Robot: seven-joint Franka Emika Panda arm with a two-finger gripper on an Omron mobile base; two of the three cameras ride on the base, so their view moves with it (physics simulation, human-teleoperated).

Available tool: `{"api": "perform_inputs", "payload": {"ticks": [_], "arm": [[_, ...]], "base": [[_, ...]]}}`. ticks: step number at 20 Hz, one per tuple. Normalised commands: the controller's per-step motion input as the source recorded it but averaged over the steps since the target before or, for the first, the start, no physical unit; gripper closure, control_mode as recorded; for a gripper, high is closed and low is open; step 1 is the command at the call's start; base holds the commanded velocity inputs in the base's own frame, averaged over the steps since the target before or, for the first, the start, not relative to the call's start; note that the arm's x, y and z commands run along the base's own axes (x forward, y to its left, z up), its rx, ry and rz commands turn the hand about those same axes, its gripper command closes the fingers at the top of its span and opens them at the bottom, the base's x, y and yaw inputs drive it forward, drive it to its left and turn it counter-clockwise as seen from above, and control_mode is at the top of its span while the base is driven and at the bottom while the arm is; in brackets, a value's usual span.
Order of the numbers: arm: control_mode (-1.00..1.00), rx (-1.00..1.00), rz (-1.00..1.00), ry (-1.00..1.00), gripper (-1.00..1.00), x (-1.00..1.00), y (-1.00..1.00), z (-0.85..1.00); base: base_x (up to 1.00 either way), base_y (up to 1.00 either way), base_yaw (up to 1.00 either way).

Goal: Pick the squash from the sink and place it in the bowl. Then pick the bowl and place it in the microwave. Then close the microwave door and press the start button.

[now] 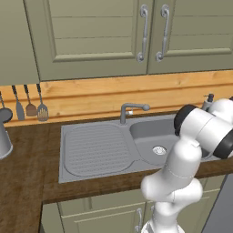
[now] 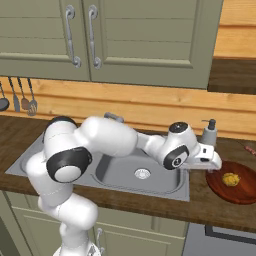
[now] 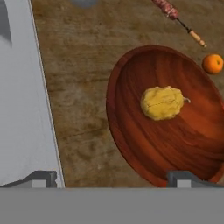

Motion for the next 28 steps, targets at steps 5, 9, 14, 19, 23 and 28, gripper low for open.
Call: {"api": "perform_inputs", "payload": {"ticks": [5,9,14,19,23,28], "arm": [[-1.00,0.03,0.18,0.06,-1.00,0.04,-0.12,0.00],[-1.00,0.02,0.09,0.00,-1.00,0.00,-0.28,-0.08],[-1.00,0.00,0.03,0.00,-1.00,0.00,-0.20,-0.13],[-1.00,0.00,0.03,0.00,-1.00,0.06,-0.20,-0.18],[-1.00,0.00,0.01,0.00,-1.00,0.13,-0.03,-0.17],[-1.00,0.00,0.00,0.00,-1.00,0.16,-0.03,-0.18]], "base": [[0.00,0.00,0.00],[0.00,0.00,0.00],[0.00,0.00,0.00],[0.00,0.00,0.00],[0.00,0.00,0.00],[0.00,0.00,0.00]]}}
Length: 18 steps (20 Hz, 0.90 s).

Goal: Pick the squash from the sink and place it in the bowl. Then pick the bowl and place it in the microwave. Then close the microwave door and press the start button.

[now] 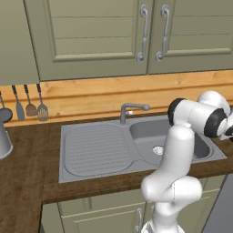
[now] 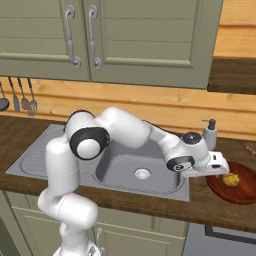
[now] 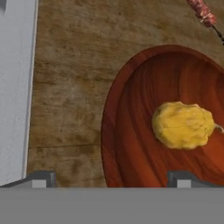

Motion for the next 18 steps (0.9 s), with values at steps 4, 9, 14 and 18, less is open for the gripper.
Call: {"api": "perform_inputs", "payload": {"ticks": [4,9,14,18], "arm": [[-1.00,0.00,0.00,0.00,-1.00,0.22,-0.04,-0.18],[-1.00,0.00,0.00,0.00,-1.00,0.21,-0.10,-0.21],[-1.00,0.00,0.00,0.01,1.00,0.15,-0.14,-0.21],[-1.00,0.00,0.00,0.01,1.00,0.09,-0.16,-0.19]], "base": [[0.00,0.00,0.00],[0.00,0.00,0.00],[0.00,0.00,0.00],[0.00,0.00,0.00]]}}
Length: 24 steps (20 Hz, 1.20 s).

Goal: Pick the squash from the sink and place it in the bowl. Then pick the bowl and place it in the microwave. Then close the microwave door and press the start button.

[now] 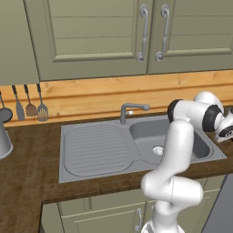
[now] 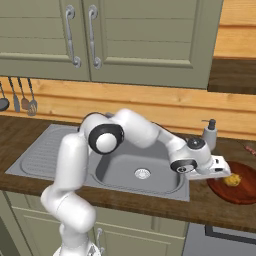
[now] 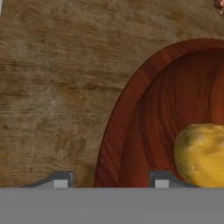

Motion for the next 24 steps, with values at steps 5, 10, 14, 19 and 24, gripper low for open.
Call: {"api": "perform_inputs", "payload": {"ticks": [5,10,14,19,24], "arm": [[-1.00,0.00,0.00,0.00,1.00,0.00,-0.05,-0.16],[-1.00,0.00,0.00,0.00,1.00,0.00,0.01,0.00],[-1.00,0.00,0.00,0.00,1.00,0.00,0.00,0.00],[-1.00,0.00,0.00,0.00,1.00,0.02,0.00,0.00],[-1.00,0.00,0.00,-0.06,1.00,-0.05,0.05,0.29]], "base": [[0.00,0.00,0.00],[0.00,0.00,0.00],[0.00,0.00,0.00],[0.00,0.00,0.00],[0.00,0.00,0.00]]}}
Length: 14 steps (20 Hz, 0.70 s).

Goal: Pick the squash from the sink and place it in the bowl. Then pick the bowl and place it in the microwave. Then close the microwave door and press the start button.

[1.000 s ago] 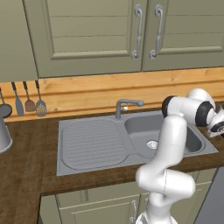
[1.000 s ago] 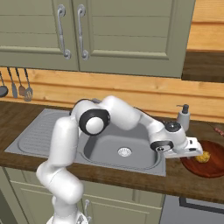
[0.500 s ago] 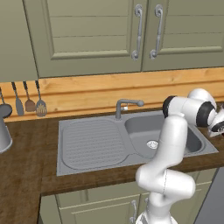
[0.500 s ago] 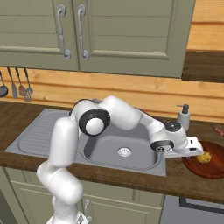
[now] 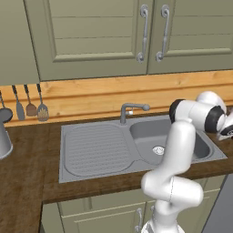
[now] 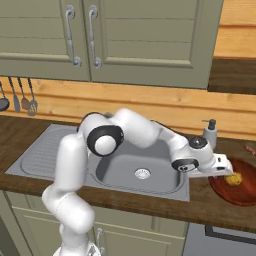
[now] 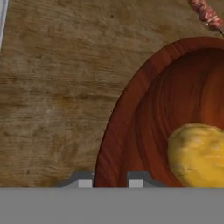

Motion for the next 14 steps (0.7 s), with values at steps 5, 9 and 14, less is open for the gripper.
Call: {"api": "perform_inputs", "payload": {"ticks": [5,9,14], "arm": [[-1.00,0.00,0.03,-0.01,1.00,-0.02,0.16,0.49],[-1.00,-0.01,0.12,0.06,1.00,0.00,0.18,0.36],[-1.00,-0.15,0.15,0.21,1.00,-0.05,0.32,0.35]], "base": [[0.00,0.00,0.00],[0.00,0.00,0.00],[0.00,0.00,0.00]]}}
